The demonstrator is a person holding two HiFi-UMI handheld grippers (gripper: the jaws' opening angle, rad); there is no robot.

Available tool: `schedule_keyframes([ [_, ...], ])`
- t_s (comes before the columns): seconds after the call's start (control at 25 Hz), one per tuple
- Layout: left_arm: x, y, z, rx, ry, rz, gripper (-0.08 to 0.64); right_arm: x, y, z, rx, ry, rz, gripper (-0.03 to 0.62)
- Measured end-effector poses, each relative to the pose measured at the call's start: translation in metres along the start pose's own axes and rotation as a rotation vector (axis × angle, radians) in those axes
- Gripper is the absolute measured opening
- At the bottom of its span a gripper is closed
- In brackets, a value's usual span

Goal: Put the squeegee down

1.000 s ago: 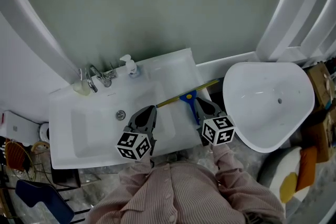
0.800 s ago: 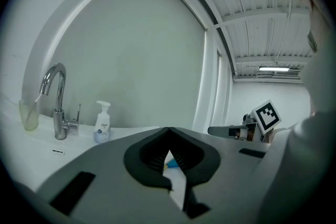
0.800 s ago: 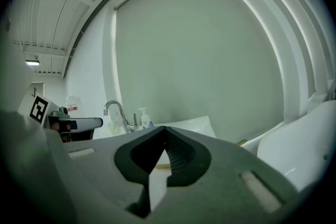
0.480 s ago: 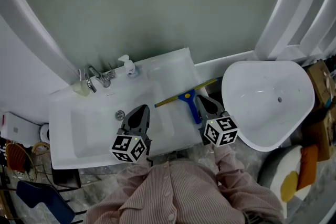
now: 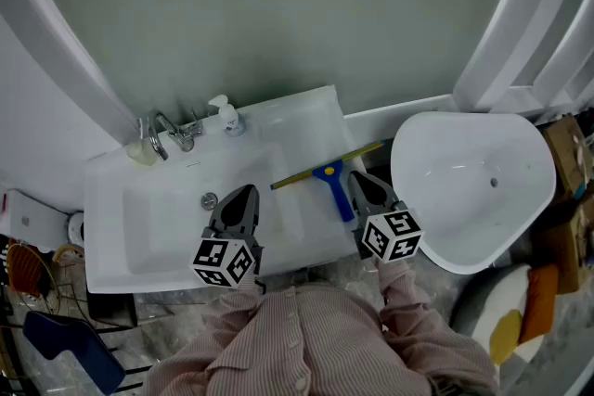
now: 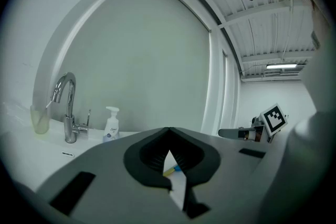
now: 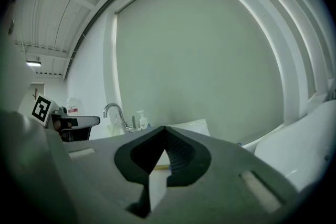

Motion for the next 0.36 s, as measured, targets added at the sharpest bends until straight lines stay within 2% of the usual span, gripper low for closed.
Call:
schedule_keyframes([
  [0.36, -0.0019, -0.0095, -0.0017, -0.011, 0.010, -0.033, 0.002, -0.0008, 0.0083, -0.0049, -0.042, -0.001, 0.003, 0.005],
])
Point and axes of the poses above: the fingertips, and each gripper's own axes: x forward along the fingers, y to its right, z out of its underside, the point moved 2 cm from there along -x, backward along the fingers, and after that the axes turned 9 degrees about -y, right-handed, at the moved point
